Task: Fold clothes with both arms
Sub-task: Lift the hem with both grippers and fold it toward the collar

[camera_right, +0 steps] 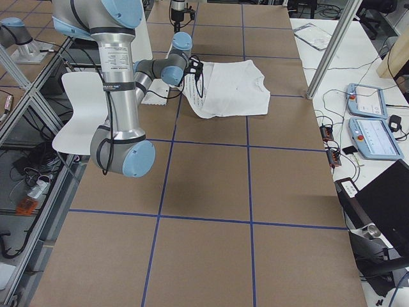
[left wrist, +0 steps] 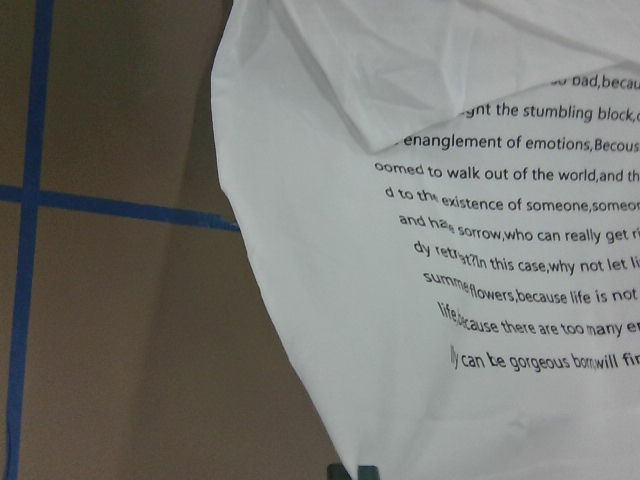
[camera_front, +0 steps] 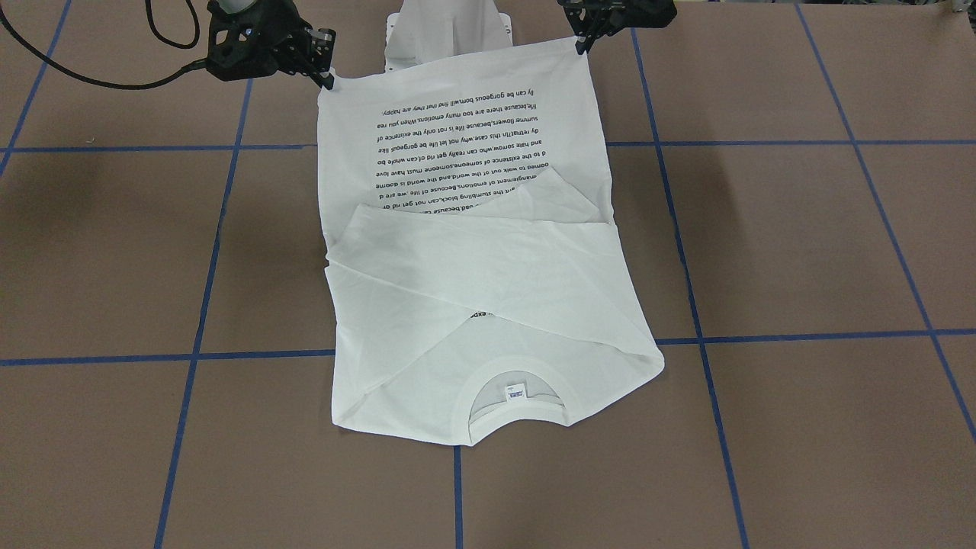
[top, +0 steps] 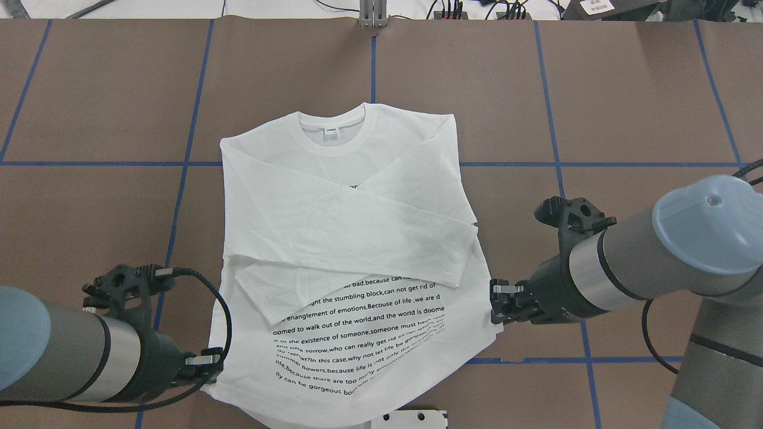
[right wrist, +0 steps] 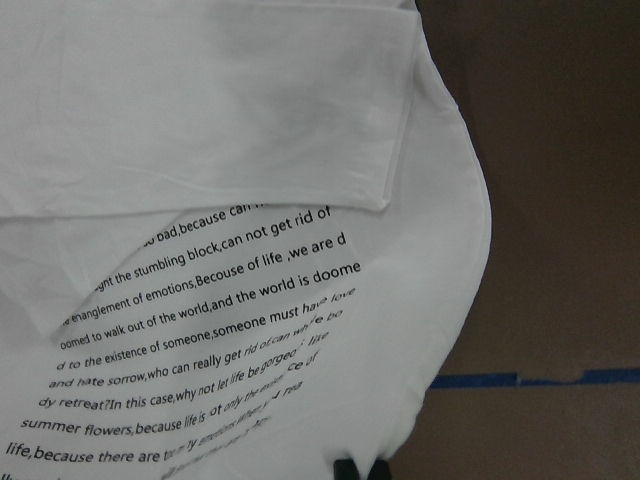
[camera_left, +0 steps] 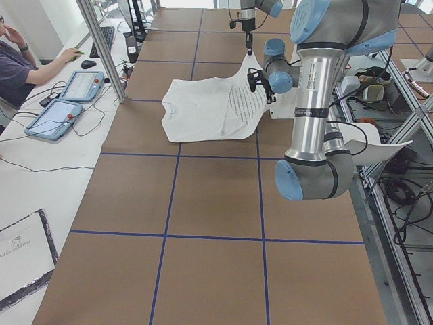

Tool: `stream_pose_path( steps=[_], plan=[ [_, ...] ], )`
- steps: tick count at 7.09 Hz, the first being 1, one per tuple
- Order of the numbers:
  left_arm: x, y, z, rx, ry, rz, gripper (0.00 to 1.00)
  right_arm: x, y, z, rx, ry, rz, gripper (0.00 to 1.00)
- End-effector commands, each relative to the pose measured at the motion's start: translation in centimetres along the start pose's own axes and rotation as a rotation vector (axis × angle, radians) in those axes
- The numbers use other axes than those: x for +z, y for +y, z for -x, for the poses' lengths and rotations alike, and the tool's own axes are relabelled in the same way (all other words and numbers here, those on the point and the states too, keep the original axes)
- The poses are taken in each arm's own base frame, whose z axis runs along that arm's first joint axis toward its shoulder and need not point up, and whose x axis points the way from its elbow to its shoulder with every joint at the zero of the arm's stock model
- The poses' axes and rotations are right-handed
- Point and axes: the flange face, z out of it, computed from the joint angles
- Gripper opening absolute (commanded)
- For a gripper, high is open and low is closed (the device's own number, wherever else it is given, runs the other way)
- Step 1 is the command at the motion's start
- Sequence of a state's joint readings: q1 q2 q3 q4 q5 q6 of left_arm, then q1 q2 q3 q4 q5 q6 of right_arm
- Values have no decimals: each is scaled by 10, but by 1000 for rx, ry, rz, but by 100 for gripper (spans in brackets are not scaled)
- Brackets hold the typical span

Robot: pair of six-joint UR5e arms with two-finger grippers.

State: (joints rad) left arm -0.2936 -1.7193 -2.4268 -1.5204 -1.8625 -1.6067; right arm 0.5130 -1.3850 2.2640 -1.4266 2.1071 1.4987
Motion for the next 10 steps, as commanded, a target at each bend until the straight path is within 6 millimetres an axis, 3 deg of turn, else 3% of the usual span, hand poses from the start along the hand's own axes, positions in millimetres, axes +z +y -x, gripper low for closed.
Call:
stream_pose_path(
  steps=[1,2,3,5,7,8,10],
  plan=[
    [1,-47,-5,-26,-6,-74,0,-19,-60,-4,-8,1,-106,0],
    [-8,-60,-1,-1,-2,-83,0,-37,-87,-12,-20,-6,-134,0],
    [-21,-80,7,-25,1,-110,0,-40,-105,-16,-21,3,-150,0],
    [-36,-104,13,-27,9,-136,0,-34,-138,6,-6,1,-174,0],
    [-21,-145,22,-18,-39,-178,0,-37,-154,19,-2,-5,-193,0],
    [-27,-176,24,-29,-47,-221,0,-31,-164,22,3,3,-195,0],
    [-22,-212,16,-56,-59,-255,0,-27,-180,20,-42,27,-210,0]
  ],
)
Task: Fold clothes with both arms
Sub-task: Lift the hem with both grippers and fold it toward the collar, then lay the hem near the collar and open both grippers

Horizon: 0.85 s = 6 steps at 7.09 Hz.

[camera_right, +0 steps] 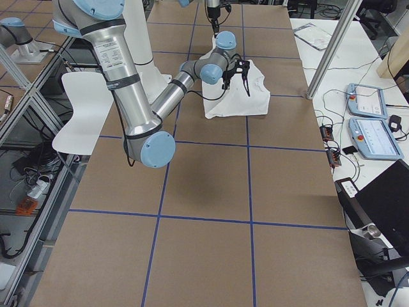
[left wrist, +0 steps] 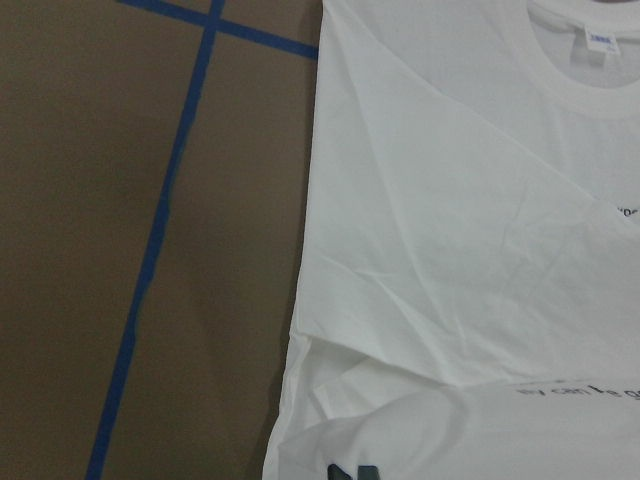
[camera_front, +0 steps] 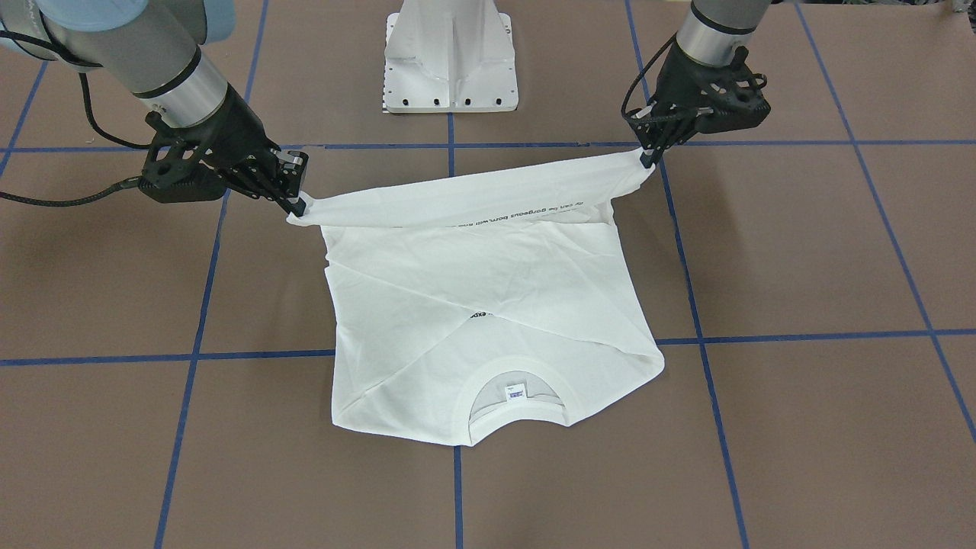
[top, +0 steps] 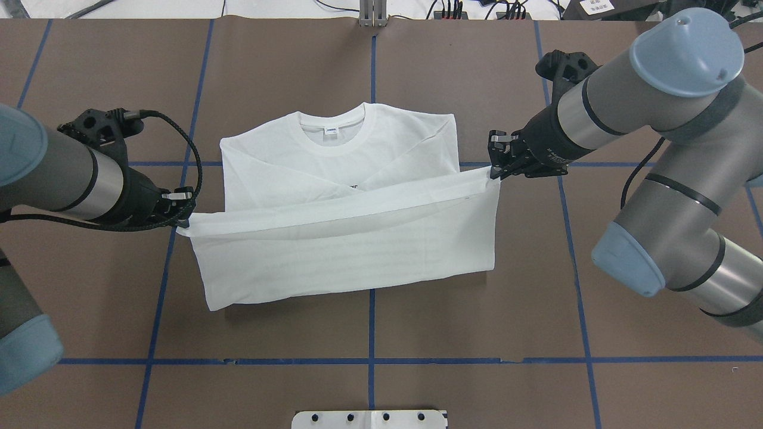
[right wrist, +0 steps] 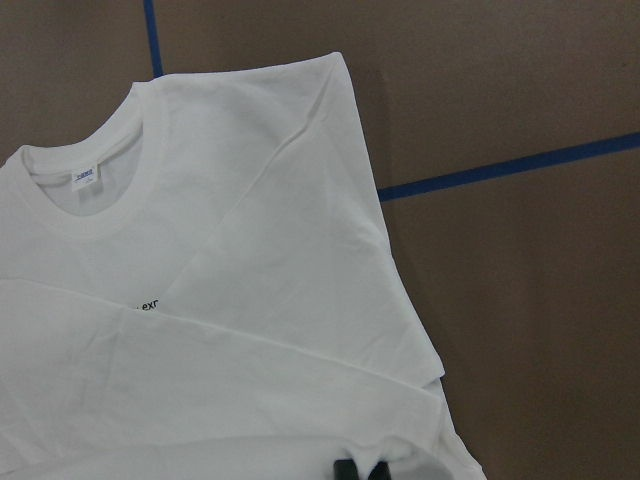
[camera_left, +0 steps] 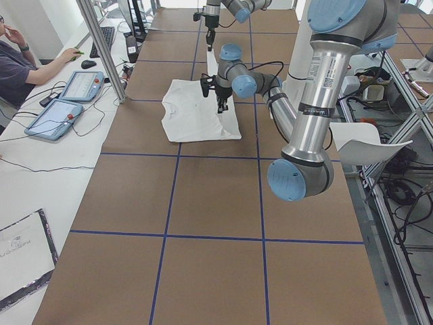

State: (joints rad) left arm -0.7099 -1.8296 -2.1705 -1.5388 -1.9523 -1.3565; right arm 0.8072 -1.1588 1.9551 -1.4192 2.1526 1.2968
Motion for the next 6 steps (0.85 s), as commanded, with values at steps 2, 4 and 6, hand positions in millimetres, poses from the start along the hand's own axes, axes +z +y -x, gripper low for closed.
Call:
stream_pose_path(
  steps=[2,4,6],
  plan=[
    [36,-48,-6,-27,0,-42,0,25,-34,-6,-12,32,-21,0],
    [46,-57,-10,-27,10,-50,0,51,-63,15,-4,40,-25,0],
    [51,-67,-23,-33,12,-55,0,65,-81,34,3,48,-29,0]
  ],
)
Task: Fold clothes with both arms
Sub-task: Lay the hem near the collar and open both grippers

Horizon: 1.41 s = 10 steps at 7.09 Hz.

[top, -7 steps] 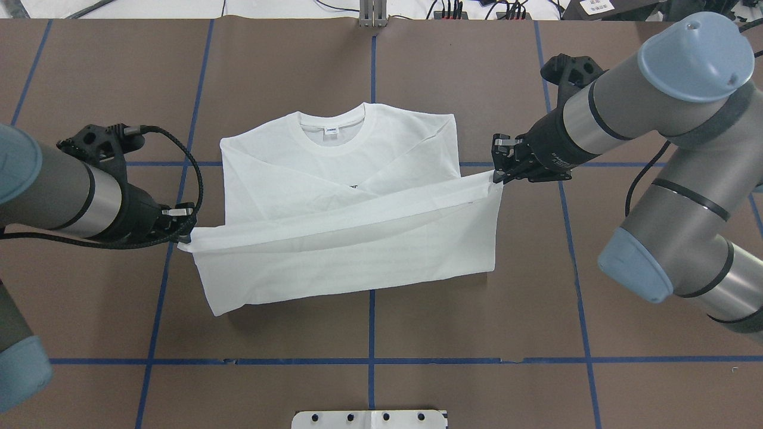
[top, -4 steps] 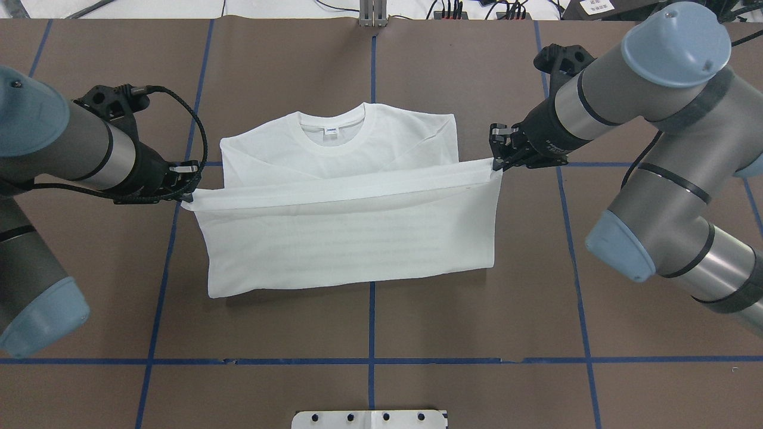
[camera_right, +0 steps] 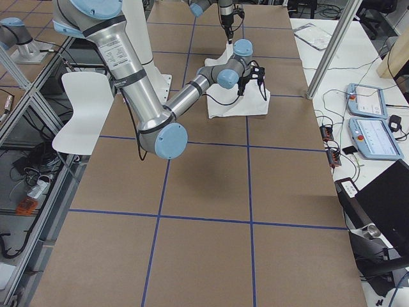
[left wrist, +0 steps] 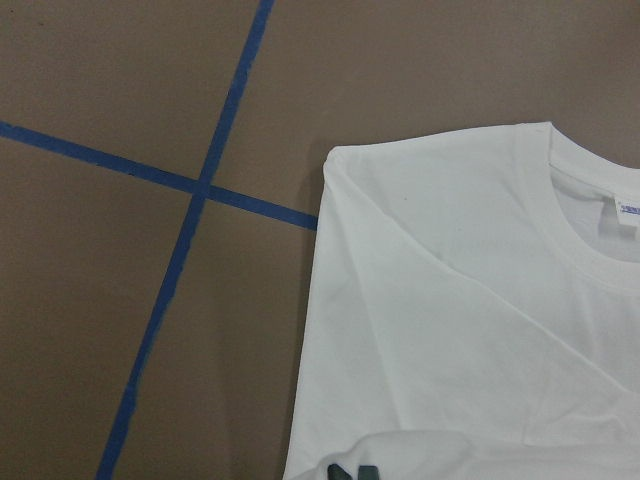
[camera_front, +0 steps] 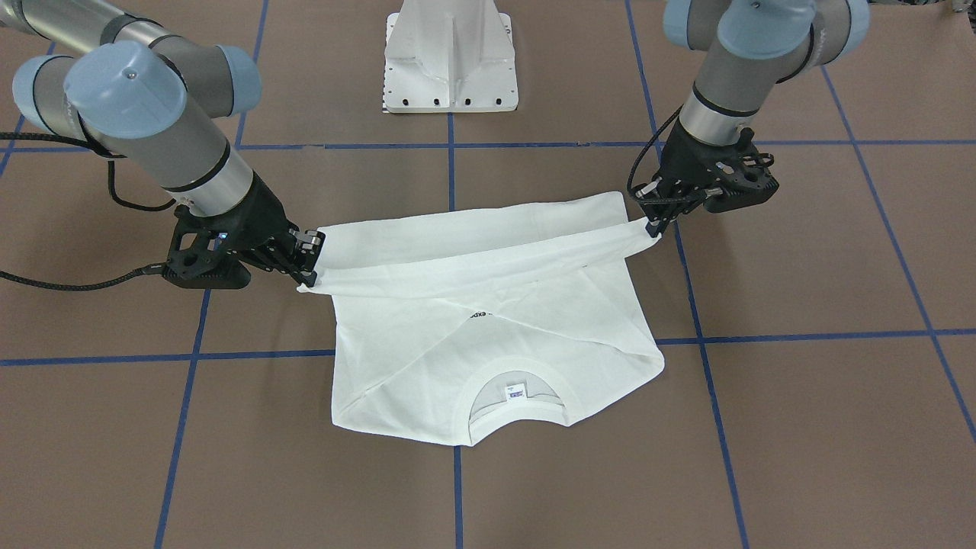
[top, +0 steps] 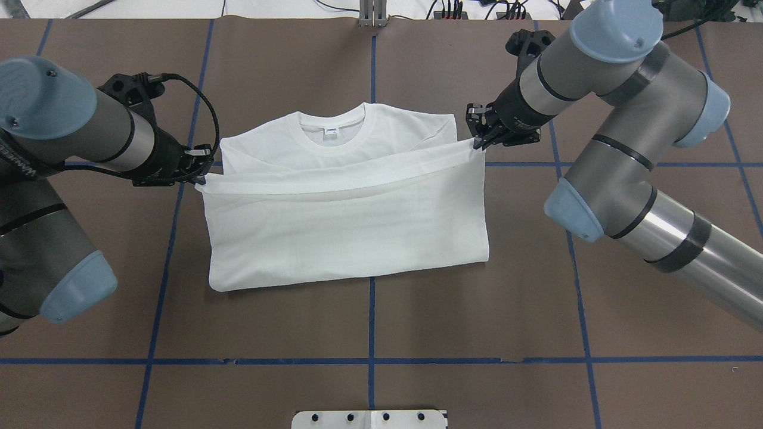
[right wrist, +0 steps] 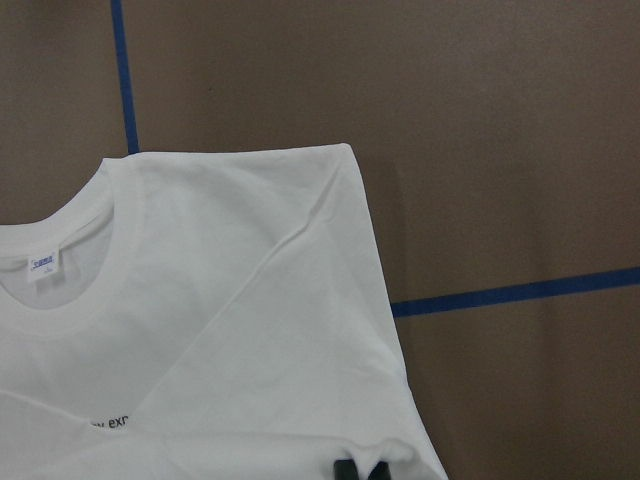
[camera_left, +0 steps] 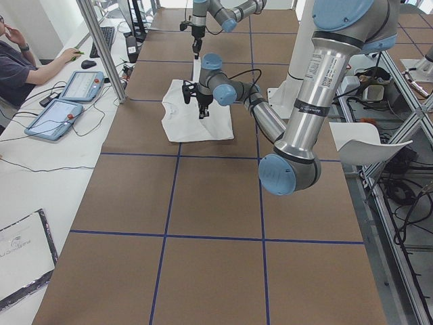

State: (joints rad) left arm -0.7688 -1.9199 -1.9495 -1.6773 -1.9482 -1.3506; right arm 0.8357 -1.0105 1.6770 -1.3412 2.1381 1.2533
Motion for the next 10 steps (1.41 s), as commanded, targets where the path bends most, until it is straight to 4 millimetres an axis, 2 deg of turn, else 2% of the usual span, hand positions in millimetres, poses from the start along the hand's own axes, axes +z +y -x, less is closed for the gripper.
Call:
stream_pose_path(
  steps=[1,2,3,4,5,6,7,9,10],
  plan=[
    [11,-19,-15,-14,-8,-11,0,11,-23,22,12,10,-7,0],
    [18,-38,-17,-32,-23,-24,0,15,-34,25,17,12,-18,0],
    [30,-54,-12,-31,1,-45,0,23,-51,19,13,-2,-42,0],
    [43,-75,-3,-37,25,-68,0,20,-68,10,27,-5,-63,0],
    [48,-91,-1,-49,24,-82,0,24,-78,17,33,2,-65,0],
    [51,-100,-14,-52,29,-86,0,29,-92,34,40,10,-64,0],
    [62,-110,-18,-58,19,-86,0,41,-103,42,51,29,-58,0],
    [83,-129,-1,-65,22,-100,0,56,-114,42,38,16,-73,0],
    [87,-137,7,-74,13,-107,0,60,-117,43,41,20,-73,0]
  ],
)
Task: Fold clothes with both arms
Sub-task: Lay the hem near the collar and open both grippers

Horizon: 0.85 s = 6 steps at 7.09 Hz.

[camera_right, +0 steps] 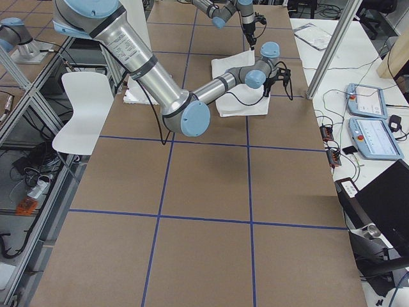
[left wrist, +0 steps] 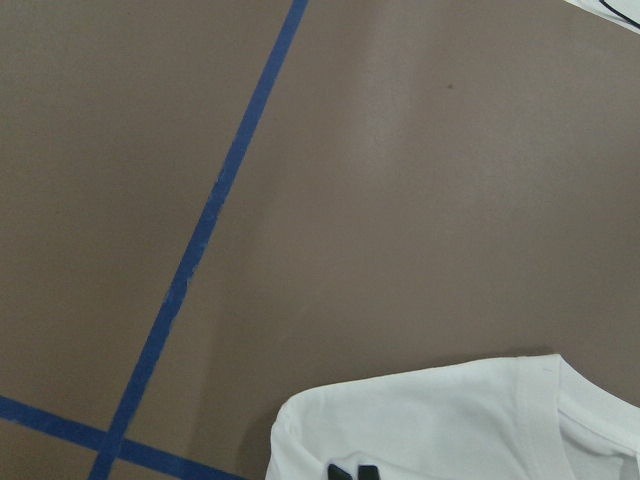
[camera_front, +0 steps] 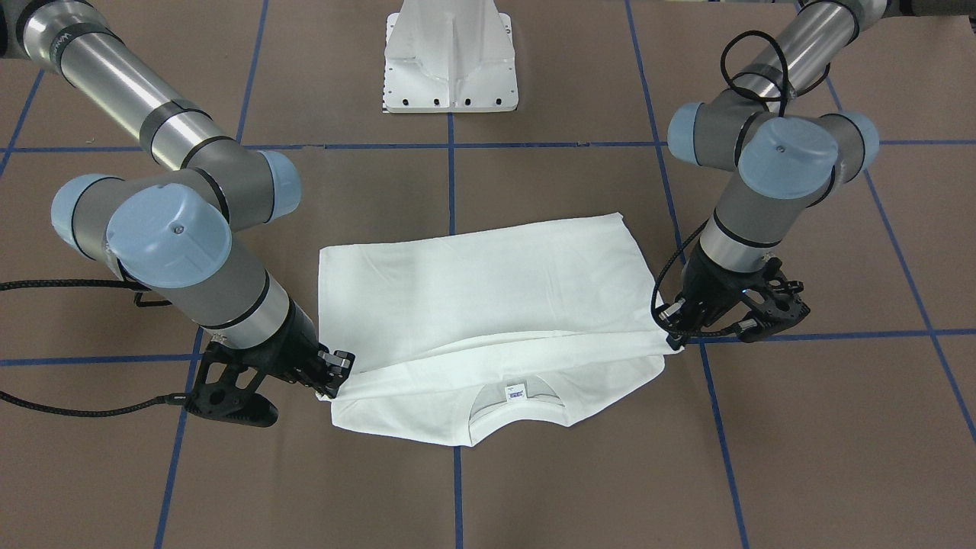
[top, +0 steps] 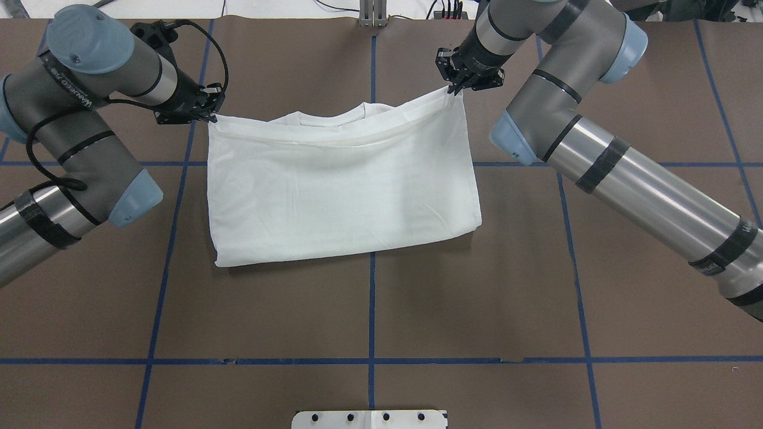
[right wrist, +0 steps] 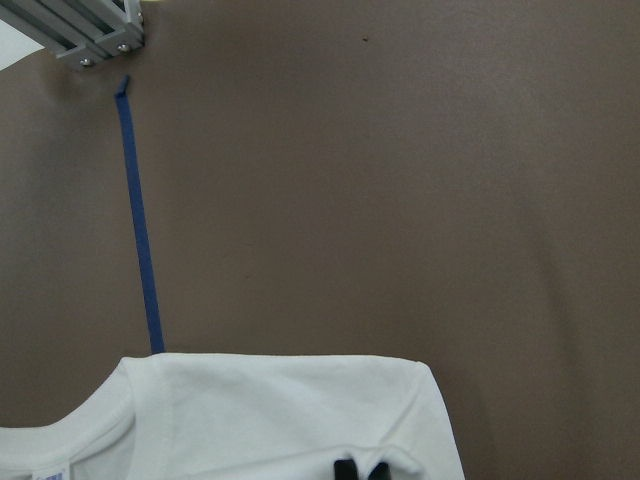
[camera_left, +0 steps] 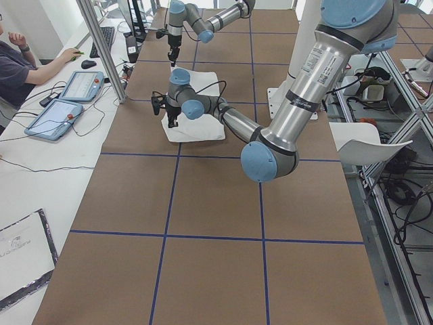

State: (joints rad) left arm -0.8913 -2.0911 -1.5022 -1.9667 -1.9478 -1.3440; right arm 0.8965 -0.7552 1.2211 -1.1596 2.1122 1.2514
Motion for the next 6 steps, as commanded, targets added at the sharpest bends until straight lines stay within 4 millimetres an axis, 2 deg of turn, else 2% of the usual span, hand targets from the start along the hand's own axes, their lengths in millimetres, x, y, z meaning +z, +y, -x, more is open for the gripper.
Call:
stream_pose_path(
  steps=[1,6],
  plan=[
    [10,-11,10,-12,-11,-8,0,15,-5,-4,4,14,3,0],
    [8,-10,1,-9,-2,-6,0,19,6,4,-10,6,14,0]
  ],
)
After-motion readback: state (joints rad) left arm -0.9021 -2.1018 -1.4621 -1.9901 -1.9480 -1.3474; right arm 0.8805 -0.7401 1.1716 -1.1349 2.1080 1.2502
